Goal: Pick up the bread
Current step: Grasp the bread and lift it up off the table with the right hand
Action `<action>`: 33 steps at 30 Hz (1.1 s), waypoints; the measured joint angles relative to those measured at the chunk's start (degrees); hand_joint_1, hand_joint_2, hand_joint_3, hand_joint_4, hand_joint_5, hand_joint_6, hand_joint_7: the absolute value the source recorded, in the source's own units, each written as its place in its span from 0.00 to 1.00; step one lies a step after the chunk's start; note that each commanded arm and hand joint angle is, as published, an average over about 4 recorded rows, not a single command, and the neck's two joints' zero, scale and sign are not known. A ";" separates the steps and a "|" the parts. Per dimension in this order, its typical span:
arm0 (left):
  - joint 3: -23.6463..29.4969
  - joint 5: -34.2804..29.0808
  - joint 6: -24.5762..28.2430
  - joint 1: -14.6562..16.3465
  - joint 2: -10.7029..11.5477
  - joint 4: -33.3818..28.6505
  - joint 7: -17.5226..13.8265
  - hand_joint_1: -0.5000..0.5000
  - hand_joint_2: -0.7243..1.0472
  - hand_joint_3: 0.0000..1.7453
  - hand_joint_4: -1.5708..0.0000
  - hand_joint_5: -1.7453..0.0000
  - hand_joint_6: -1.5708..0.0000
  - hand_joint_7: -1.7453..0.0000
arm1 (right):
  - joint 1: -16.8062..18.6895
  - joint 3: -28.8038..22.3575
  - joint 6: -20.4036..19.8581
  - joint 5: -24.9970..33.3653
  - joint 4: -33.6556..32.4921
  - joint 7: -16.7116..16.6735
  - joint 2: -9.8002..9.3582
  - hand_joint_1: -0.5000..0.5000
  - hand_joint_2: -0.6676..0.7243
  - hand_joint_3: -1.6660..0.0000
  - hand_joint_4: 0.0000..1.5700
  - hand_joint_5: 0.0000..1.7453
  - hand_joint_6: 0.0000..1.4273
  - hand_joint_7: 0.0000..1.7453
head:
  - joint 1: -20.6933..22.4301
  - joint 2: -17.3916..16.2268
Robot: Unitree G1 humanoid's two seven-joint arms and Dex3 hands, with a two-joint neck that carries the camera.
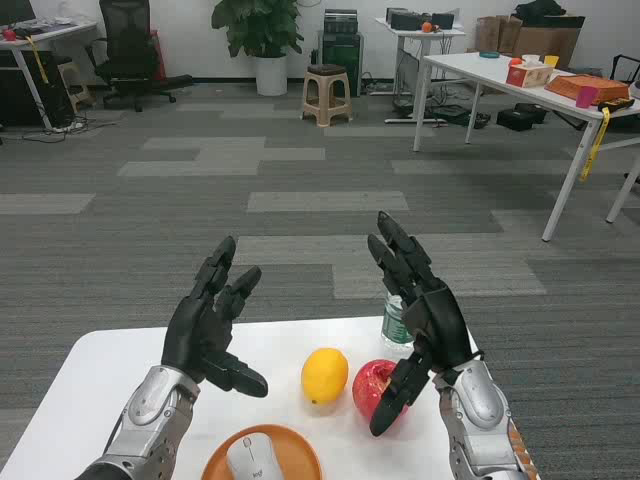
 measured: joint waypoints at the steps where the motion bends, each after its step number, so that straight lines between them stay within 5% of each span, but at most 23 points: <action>1: 0.28 0.02 0.02 0.12 0.06 -0.37 0.01 1.00 0.30 0.05 1.00 0.76 1.00 1.00 | -0.48 1.58 -0.91 0.13 0.92 -1.67 -0.95 0.04 0.71 1.00 0.00 0.06 0.00 0.00 | 0.51 1.62; 3: 1.26 0.06 0.02 0.36 0.23 -1.86 0.09 1.00 0.30 0.05 1.00 0.76 1.00 1.00 | -2.21 6.67 -3.69 0.42 3.70 -6.75 -4.17 0.04 0.70 1.00 0.00 0.06 0.00 0.00 | 1.56 4.87; 6: 4.46 0.14 -0.35 0.65 1.30 -6.42 0.46 1.00 0.30 0.04 1.00 0.76 1.00 1.00 | -7.93 19.68 -11.34 1.44 10.15 -19.08 -12.40 0.05 0.70 1.00 0.00 0.06 0.00 0.00 | 1.63 4.86; 9: 6.37 0.18 -1.04 0.76 2.59 -8.59 0.83 1.00 0.30 0.05 1.00 0.76 1.00 1.00 | -11.27 24.67 -15.10 2.33 12.14 -23.76 -15.77 0.07 0.70 1.00 0.00 0.06 0.00 0.00 | 1.59 4.76; 17: 6.45 0.19 -1.09 1.02 2.58 -8.66 1.01 1.00 0.30 0.05 1.00 0.76 1.00 1.00 | -11.52 25.38 -15.32 2.44 12.29 -23.98 -15.92 0.08 0.70 1.00 0.00 0.06 0.00 0.00 | 0.88 1.43; 33: 5.75 -0.04 -0.96 1.12 2.76 -8.35 1.02 1.00 0.30 0.05 1.00 0.76 1.00 1.00 | -10.52 25.86 -15.34 2.45 13.13 -23.98 -17.89 0.08 0.68 1.00 0.00 0.06 0.00 0.00 | -3.68 -18.57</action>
